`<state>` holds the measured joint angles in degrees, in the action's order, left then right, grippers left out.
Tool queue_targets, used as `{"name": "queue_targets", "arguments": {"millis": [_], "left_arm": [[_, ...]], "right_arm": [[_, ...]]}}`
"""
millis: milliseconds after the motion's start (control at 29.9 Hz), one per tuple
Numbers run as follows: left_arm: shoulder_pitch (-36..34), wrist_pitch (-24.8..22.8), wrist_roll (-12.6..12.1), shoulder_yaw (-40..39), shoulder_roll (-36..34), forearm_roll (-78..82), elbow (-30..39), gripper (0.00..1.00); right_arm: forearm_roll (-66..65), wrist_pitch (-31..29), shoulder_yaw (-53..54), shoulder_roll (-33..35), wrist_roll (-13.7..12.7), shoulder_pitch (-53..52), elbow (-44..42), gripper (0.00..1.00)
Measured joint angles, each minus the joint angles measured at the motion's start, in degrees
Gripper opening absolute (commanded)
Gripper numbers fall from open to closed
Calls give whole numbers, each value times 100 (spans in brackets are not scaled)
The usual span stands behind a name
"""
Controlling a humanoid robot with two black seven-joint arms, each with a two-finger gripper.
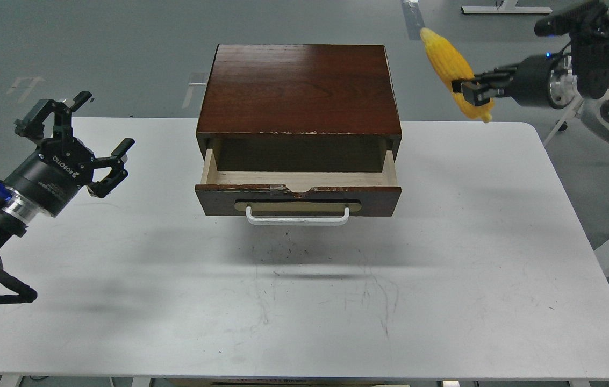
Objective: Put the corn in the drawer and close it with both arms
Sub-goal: 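Lift the corn with the right gripper and carry it over the open drawer, then lower the corn into the drawer and open the right gripper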
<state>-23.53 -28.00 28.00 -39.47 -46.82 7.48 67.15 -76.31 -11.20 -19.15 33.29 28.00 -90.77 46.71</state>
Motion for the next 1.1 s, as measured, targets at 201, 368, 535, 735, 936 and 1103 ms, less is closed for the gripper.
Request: {"name": "queue_targets", "arguments": {"millis": [201, 368, 535, 735, 936, 1103], "left_arm": [[-11, 0, 0, -14, -66, 0, 0, 100], [-10, 0, 0, -17, -198, 0, 18, 100], [-3, 0, 0, -13, -273, 0, 84, 100], [1, 0, 0, -32, -307, 0, 102, 100], [6, 0, 0, -43, -327, 0, 106, 100], [7, 0, 0, -44, -337, 0, 106, 100]], "right_arm": [[2, -29, -83, -451, 2, -717, 688, 12], [-51, -30, -488, -935, 0, -1198, 1291, 12], [-122, 30, -862, -1600, 1, -1376, 1529, 12], [-602, 518, -1360, -2500, 1, -1425, 1189, 12], [-857, 824, -1801, -2998, 1, -1419, 893, 13], [-867, 855, -1947, -3140, 1, -1272, 721, 16]]}}
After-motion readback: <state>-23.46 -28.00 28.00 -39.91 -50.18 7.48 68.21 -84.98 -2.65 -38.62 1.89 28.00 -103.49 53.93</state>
